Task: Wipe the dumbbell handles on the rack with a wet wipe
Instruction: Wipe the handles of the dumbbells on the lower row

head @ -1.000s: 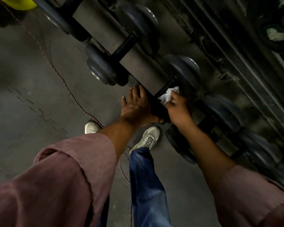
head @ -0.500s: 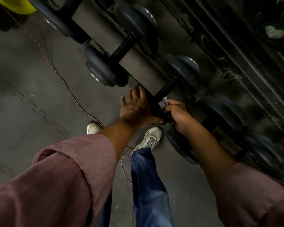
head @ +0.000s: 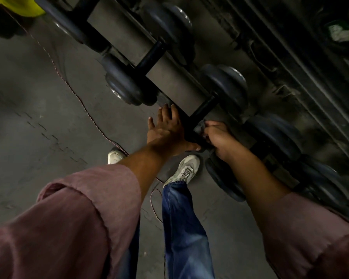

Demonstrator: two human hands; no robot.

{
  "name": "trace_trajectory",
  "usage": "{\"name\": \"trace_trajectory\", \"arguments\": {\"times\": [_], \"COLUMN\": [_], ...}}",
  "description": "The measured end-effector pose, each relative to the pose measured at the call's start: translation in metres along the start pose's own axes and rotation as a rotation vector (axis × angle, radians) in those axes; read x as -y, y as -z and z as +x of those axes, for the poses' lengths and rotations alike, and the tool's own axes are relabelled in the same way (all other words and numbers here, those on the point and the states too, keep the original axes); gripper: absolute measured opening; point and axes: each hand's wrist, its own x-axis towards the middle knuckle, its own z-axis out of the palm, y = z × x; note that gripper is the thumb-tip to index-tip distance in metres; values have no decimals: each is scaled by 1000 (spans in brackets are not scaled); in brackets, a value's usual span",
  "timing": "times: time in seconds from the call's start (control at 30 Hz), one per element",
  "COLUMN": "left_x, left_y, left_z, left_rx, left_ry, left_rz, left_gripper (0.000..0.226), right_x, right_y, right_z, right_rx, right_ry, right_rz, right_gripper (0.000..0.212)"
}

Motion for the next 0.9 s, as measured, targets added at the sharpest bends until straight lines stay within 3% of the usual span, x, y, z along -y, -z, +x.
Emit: {"name": "trace_trajectory", "arguments": {"times": [0.1, 0.23, 0.33, 0.5, 0.8, 0.9], "left_x": [-1, -1, -1, 0, 1, 1], "left_y": [2, 4, 3, 2, -1, -1], "left_z": [-2, -3, -3, -2, 0, -1], "left_rx": [8, 17, 12, -4, 6, 6], "left_ry": [-7, -8, -7, -5, -6, -10], "left_rz": [3, 16, 22, 11, 26, 22], "left_gripper": [148, 147, 147, 148, 148, 148], "right_x": [5, 20, 20, 11, 4, 6], "right_y": [2, 5, 5, 3, 11, 16], "right_z": [5, 17, 22, 16, 12, 7], "right_rx": [40, -2, -2, 147, 51, 83], "right_ry": [-19, 32, 30, -23, 107, 159], "right_rz": [23, 454, 574, 265, -348, -390], "right_gripper": [34, 37, 48, 50, 18, 15]}}
